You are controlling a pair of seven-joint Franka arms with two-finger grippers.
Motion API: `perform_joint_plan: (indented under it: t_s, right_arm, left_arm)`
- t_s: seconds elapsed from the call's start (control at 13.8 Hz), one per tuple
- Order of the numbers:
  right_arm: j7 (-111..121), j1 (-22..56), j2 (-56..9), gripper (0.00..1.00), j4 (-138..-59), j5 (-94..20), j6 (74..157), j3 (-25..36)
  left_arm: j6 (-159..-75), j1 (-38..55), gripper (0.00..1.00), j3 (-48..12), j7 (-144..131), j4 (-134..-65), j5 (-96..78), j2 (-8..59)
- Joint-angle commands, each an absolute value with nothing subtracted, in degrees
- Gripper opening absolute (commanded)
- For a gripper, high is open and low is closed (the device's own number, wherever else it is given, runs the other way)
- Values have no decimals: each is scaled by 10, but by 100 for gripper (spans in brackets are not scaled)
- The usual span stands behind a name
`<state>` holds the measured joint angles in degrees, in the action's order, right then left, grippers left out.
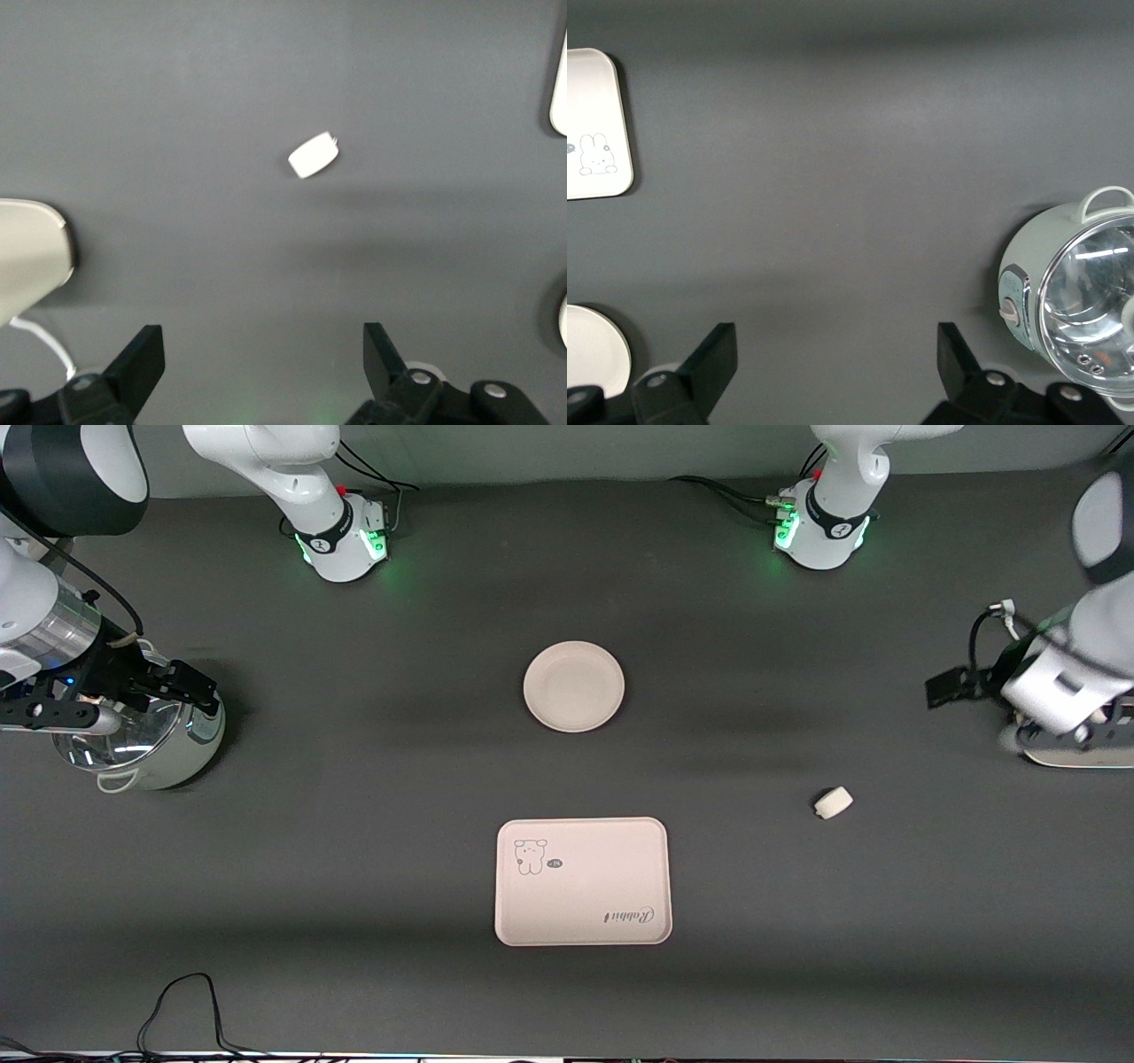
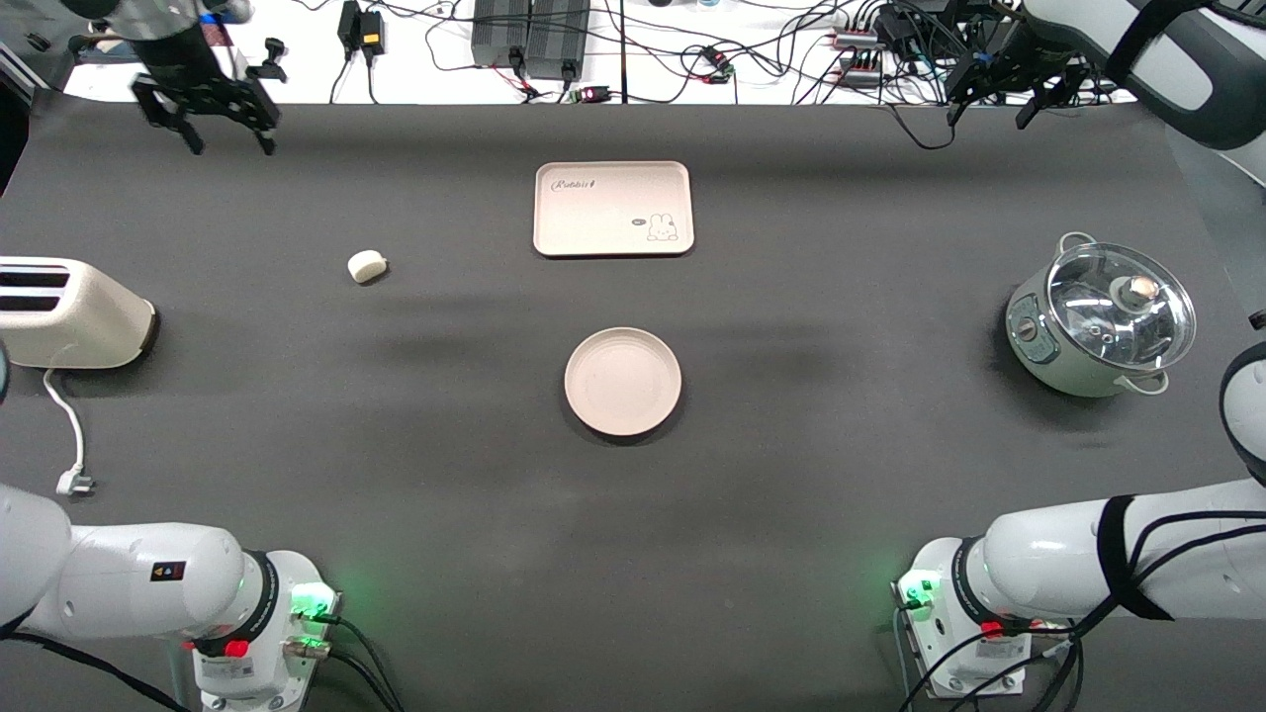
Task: Place bun in plate and plate on tray
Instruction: 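Reach the left gripper down toward the small white bun, then close the left gripper on the white bun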
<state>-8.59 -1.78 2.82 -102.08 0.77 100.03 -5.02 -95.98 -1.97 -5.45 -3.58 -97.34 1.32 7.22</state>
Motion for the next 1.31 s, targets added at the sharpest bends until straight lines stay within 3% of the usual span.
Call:
perform_joint_plan:
  t_s: [0.0, 0.44, 0.73, 1.23]
  right_arm:
    - [-86, 2, 35, 100, -1030, 1, 1005, -26]
    - [-87, 8, 31, 100, -1032, 1, 1005, -24]
    - [-91, 8, 30, 100, -1036, -23, 1005, -24]
    - [-97, 13, 27, 100, -1036, -25, 1009, -28]
  left_arm:
    - [-1011, 1, 100, -53, -47, -952, 12, 151]
    - [-1221, 4, 100, -53, -58, -1088, 12, 216]
    - [-1320, 4, 100, -53, -59, -1104, 11, 292]
    - [-1351, 4, 98, -53, -61, -1102, 11, 322]
